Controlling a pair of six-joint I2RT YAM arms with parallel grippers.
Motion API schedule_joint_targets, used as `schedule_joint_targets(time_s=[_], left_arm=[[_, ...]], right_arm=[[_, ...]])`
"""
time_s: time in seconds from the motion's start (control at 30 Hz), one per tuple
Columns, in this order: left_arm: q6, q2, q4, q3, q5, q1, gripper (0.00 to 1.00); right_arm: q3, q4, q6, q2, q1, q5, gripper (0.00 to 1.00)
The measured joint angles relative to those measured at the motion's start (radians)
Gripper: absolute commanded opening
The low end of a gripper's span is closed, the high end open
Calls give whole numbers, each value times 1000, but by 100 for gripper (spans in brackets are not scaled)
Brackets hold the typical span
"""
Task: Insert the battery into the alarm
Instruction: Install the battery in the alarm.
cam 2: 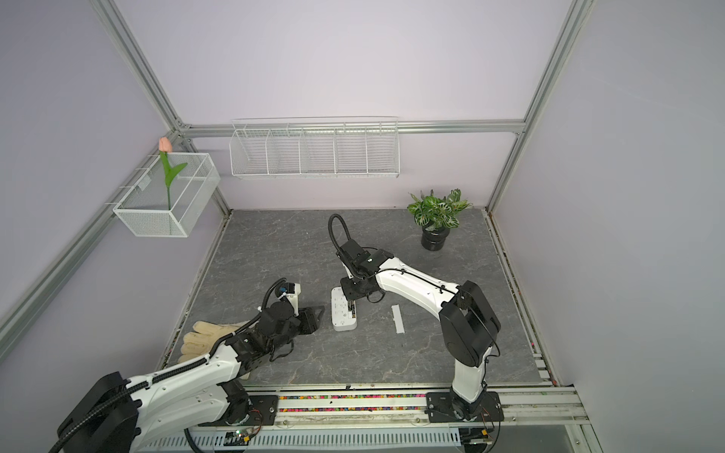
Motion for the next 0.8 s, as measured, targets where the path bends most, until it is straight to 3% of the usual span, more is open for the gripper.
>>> schedule_joint_targets(time_s=[0.27,0.8], left_arm=[[-96,237,159,52,142,0,49],[-126,262,148,66,163,11,43]], right_arm=[[0,58,26,49,0,7,18],[0,96,48,108,0,6,14]])
